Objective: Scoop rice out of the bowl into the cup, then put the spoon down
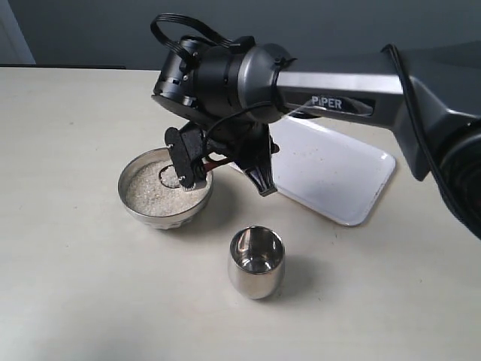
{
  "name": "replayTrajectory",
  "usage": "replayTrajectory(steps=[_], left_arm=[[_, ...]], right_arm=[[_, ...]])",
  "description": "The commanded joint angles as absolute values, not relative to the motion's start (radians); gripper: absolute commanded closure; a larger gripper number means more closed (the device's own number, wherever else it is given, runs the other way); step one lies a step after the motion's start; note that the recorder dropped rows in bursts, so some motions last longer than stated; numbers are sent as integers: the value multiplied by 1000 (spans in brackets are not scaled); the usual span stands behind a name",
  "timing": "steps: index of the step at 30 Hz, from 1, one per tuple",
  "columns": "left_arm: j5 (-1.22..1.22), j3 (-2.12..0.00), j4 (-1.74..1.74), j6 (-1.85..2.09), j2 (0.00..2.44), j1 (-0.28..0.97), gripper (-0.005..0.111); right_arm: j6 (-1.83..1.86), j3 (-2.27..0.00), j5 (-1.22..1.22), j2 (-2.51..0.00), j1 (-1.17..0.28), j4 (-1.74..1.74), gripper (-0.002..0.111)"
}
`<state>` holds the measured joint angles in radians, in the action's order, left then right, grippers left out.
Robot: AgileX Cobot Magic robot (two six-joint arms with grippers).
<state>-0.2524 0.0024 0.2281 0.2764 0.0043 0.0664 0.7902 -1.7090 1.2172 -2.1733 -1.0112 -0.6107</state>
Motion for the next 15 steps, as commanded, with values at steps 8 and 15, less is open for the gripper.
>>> replayTrajectory(steps=[8,15], left_arm=[[-241,0,224,272,0,62,106],[-241,0,224,272,0,62,106]], right_arm=[[788,-1707,1221,-2201,-998,-648,108],[745,-1707,1168,-2216,-999,-716,108]])
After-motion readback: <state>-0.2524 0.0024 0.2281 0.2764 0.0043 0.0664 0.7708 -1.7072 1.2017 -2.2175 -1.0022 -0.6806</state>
